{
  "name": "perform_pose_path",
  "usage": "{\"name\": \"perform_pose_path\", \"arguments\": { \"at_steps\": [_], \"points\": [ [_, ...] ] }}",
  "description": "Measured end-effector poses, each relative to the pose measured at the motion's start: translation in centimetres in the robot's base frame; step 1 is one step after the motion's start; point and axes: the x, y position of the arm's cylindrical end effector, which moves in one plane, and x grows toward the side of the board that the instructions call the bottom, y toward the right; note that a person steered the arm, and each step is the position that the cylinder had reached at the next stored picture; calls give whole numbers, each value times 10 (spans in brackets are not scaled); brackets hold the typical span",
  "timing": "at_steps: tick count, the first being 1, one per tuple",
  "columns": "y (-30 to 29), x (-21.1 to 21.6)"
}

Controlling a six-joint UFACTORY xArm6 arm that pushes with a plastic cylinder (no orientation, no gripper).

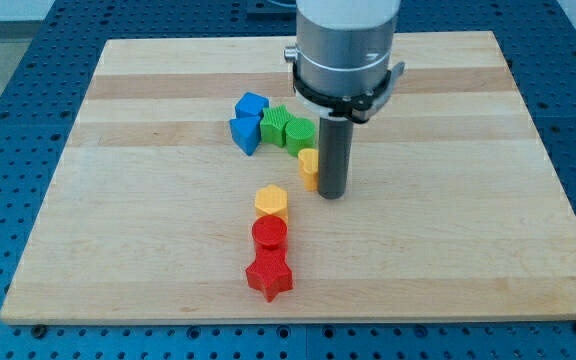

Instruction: Put the yellow heart at the top of the yellow hexagon

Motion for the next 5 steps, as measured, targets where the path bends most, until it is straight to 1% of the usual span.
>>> {"name": "perform_pose_path", "arguments": {
  "at_steps": [1, 2, 3, 4, 5],
  "points": [
    [-13, 9],
    [16, 46],
    [34, 8],
    [26, -36],
    [19, -36]
  ]
}}
